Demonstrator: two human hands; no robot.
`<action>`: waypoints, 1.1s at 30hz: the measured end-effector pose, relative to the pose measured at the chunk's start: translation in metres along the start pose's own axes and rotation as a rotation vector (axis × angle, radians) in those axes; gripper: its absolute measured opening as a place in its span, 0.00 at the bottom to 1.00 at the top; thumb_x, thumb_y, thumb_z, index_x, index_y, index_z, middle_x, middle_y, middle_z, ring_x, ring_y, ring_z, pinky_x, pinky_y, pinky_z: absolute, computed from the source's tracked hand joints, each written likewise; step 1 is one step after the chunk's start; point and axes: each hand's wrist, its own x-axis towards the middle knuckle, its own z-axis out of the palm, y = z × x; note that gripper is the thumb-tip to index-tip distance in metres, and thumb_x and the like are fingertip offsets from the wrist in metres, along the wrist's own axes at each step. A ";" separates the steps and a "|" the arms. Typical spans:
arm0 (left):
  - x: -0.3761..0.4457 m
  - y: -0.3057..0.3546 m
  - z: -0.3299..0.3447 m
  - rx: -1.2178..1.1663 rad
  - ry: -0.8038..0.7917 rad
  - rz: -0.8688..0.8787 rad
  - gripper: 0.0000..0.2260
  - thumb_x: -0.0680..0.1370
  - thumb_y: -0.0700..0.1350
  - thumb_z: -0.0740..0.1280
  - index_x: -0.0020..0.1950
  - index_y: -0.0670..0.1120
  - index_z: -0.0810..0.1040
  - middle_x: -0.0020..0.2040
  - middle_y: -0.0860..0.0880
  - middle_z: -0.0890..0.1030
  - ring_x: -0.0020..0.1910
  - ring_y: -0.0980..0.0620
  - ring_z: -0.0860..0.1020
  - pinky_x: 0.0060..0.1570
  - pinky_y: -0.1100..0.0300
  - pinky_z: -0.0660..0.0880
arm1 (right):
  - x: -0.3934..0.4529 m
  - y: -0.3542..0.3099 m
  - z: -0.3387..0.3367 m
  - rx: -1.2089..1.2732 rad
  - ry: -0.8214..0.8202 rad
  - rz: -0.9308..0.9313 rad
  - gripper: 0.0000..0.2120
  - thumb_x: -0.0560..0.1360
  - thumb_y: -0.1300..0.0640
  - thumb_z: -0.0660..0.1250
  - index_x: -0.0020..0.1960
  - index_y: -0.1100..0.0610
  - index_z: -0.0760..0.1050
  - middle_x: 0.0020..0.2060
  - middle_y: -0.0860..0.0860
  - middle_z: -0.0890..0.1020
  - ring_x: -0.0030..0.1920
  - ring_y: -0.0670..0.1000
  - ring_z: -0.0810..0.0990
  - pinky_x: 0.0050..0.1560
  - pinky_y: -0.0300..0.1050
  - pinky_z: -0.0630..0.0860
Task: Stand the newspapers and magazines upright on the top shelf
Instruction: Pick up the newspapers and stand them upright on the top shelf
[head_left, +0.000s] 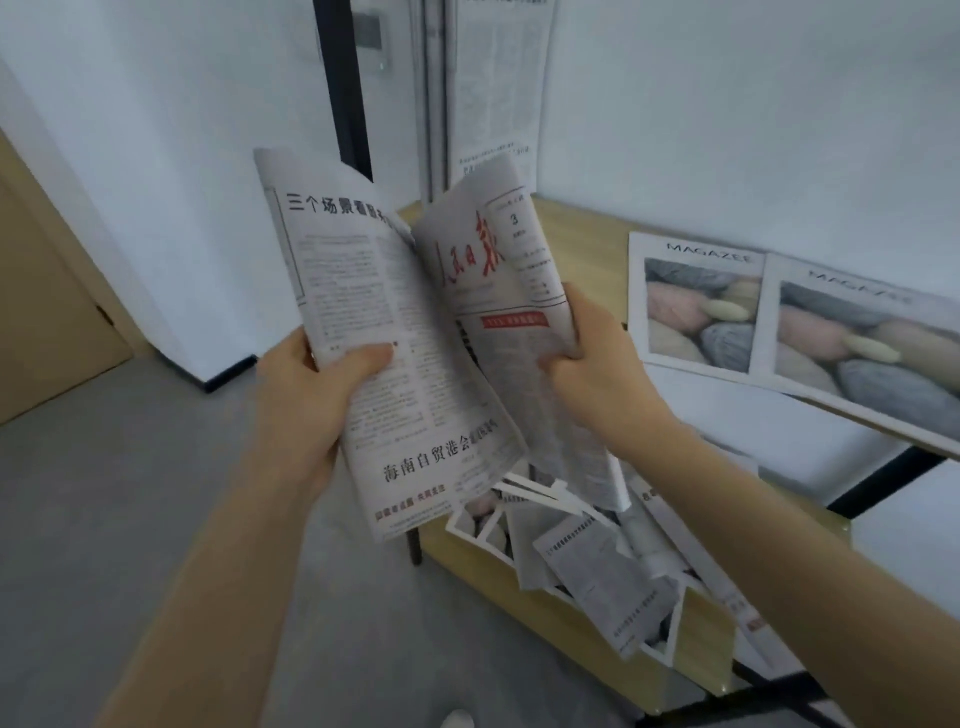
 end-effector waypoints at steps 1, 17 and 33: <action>0.000 0.014 0.002 -0.002 -0.005 0.035 0.12 0.72 0.34 0.72 0.50 0.49 0.81 0.46 0.55 0.86 0.46 0.54 0.85 0.41 0.58 0.82 | 0.001 -0.010 -0.008 0.041 0.032 -0.026 0.26 0.70 0.74 0.58 0.61 0.52 0.71 0.48 0.44 0.80 0.46 0.37 0.77 0.38 0.28 0.73; 0.087 0.094 0.092 0.037 -0.169 0.434 0.11 0.73 0.37 0.72 0.50 0.51 0.81 0.51 0.53 0.85 0.50 0.53 0.83 0.50 0.50 0.81 | 0.084 -0.074 -0.088 0.183 0.609 -0.247 0.27 0.68 0.74 0.58 0.62 0.54 0.72 0.48 0.39 0.79 0.52 0.42 0.78 0.54 0.41 0.77; 0.234 0.009 0.188 0.196 -0.055 0.637 0.07 0.78 0.42 0.68 0.56 0.46 0.78 0.45 0.57 0.81 0.46 0.65 0.79 0.46 0.67 0.77 | 0.198 -0.012 -0.074 0.081 0.728 -0.120 0.29 0.72 0.74 0.54 0.69 0.54 0.68 0.47 0.37 0.78 0.44 0.28 0.74 0.44 0.19 0.68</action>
